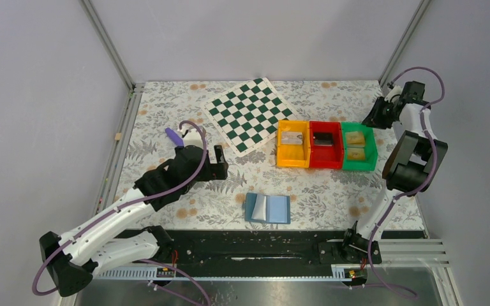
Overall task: Take the credit cards out of the card holder
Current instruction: Place the credit card in the storage box, then reset both arms
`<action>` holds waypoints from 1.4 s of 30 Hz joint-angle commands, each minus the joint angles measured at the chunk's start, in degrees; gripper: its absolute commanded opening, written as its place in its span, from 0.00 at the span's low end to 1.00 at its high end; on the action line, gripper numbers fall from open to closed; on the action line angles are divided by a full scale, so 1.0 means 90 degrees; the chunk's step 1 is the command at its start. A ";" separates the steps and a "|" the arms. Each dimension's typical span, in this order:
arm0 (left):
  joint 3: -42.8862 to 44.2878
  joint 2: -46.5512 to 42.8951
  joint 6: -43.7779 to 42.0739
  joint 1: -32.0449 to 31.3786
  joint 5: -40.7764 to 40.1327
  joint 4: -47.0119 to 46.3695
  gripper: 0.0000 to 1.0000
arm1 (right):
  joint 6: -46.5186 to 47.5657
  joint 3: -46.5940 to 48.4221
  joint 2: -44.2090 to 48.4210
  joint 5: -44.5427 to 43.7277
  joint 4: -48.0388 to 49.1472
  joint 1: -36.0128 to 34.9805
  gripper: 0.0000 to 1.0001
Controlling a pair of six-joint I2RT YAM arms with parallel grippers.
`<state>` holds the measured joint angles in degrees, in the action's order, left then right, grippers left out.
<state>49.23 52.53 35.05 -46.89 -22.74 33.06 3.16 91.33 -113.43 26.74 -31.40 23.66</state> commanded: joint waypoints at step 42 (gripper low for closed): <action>-0.0171 -0.1665 -0.0436 0.0021 0.1038 -0.0014 0.99 | -0.3229 -0.5024 0.8703 -0.1057 -0.0888 -0.3933 0.99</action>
<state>52.64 40.75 28.99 -46.89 -17.74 36.58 -25.71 50.72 -42.50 17.61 -34.76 -11.09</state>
